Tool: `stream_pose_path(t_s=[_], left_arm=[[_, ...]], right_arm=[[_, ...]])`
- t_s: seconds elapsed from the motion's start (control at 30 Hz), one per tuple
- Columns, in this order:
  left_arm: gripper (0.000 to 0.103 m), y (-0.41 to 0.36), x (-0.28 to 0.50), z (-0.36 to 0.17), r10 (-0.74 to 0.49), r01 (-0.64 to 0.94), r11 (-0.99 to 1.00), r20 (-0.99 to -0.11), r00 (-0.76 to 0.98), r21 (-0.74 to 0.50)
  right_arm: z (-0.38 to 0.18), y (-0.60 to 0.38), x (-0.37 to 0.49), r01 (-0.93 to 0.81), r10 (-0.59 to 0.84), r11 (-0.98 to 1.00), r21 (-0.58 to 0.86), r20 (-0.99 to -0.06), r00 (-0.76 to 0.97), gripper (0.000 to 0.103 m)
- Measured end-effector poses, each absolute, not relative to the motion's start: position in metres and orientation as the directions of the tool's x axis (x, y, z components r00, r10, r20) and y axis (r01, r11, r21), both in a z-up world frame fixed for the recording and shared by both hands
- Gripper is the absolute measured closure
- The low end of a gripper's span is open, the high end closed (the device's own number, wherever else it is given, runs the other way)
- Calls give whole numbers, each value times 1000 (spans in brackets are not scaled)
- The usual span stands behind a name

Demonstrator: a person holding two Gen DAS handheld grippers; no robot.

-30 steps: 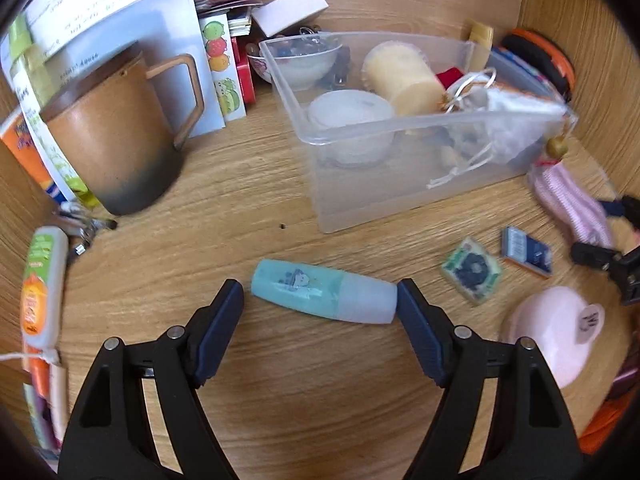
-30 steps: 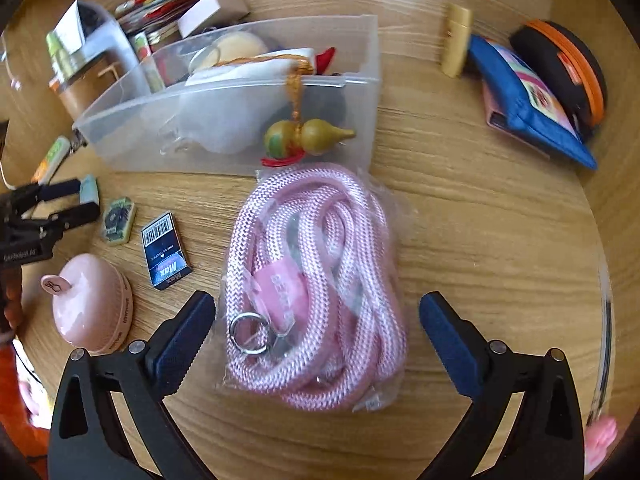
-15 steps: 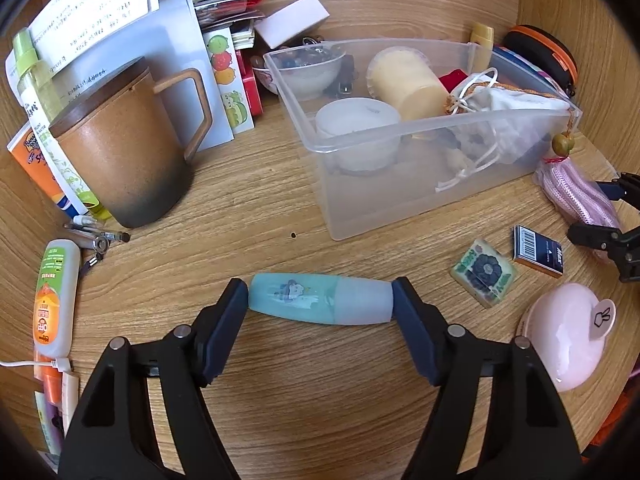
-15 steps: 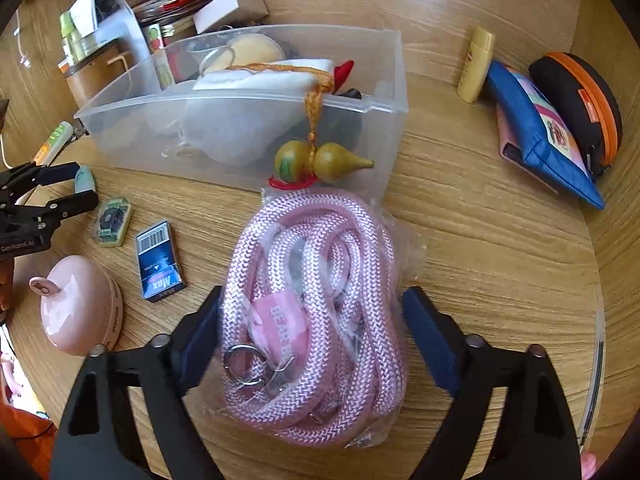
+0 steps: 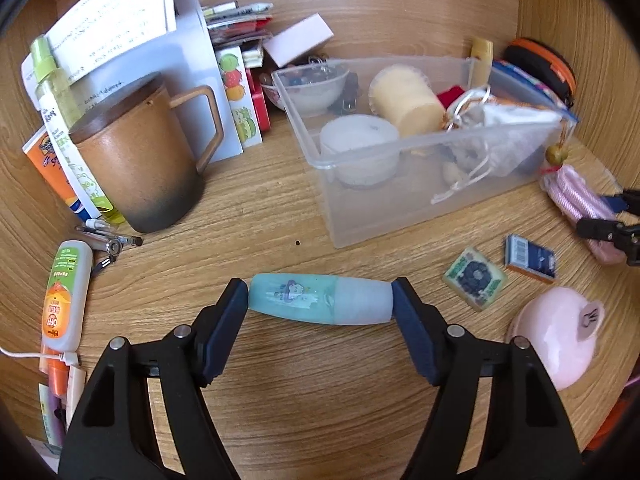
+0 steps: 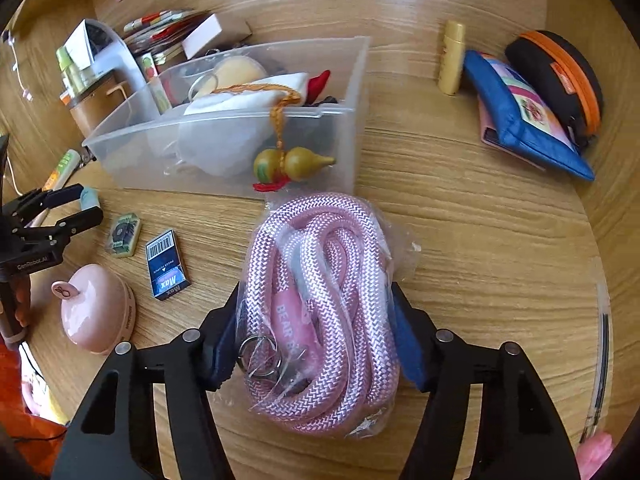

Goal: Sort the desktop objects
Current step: 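Carry the light-blue tube and pink rope bag over the clear bin with both grippers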

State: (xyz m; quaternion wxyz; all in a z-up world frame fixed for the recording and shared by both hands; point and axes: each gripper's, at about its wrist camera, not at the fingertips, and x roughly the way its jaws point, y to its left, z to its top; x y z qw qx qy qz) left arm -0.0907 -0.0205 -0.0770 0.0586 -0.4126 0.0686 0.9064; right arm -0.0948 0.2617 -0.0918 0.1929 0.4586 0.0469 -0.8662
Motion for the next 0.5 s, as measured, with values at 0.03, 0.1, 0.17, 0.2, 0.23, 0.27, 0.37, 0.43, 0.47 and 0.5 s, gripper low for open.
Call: stream_pose_path(t_s=[0.03, 0.1, 0.17, 0.2, 0.23, 0.27, 0.37, 0.43, 0.47, 0.5], left_arm=[[31, -20, -89, -75, 53, -159, -985, -752, -657, 70], [31, -19, -86, -70, 58, -153, -986, -741, -669, 61], [31, -18, -82, -65, 68, -151, -987, -730, -680, 48], [31, -18, -80, -62, 76, -151, -988, -724, -686, 40], [31, -17, -78, -59, 80, -149, -988, -717, -693, 34], [31, -16, -76, -56, 84, -148, -989, -709, -700, 29], [31, -13, -70, -46, 96, -145, -989, -688, -719, 12], [31, -11, -67, -41, 94, -146, -989, -677, -730, 19], [31, -9, -64, -39, 94, -146, -989, -671, -736, 23], [31, -8, -62, -36, 95, -148, -989, -664, -741, 24]], right_arm=[[-90, 264, -93, 374, -294, -922, 100, -809, -508, 42], [-83, 265, -87, 372, -305, -922, 109, -796, -523, 42], [-75, 266, -79, 372, -311, -922, 109, -779, -545, 42], [-69, 268, -75, 373, -315, -922, 106, -766, -560, 42], [-64, 270, -72, 373, -317, -922, 105, -759, -569, 42], [-61, 271, -71, 373, -319, -922, 105, -754, -574, 42], [-50, 278, -66, 372, -330, -921, 113, -735, -593, 42], [-43, 283, -62, 368, -336, -922, 120, -719, -608, 42], [-40, 286, -61, 367, -340, -922, 124, -714, -612, 42], [-37, 288, -60, 367, -345, -921, 129, -707, -617, 42]])
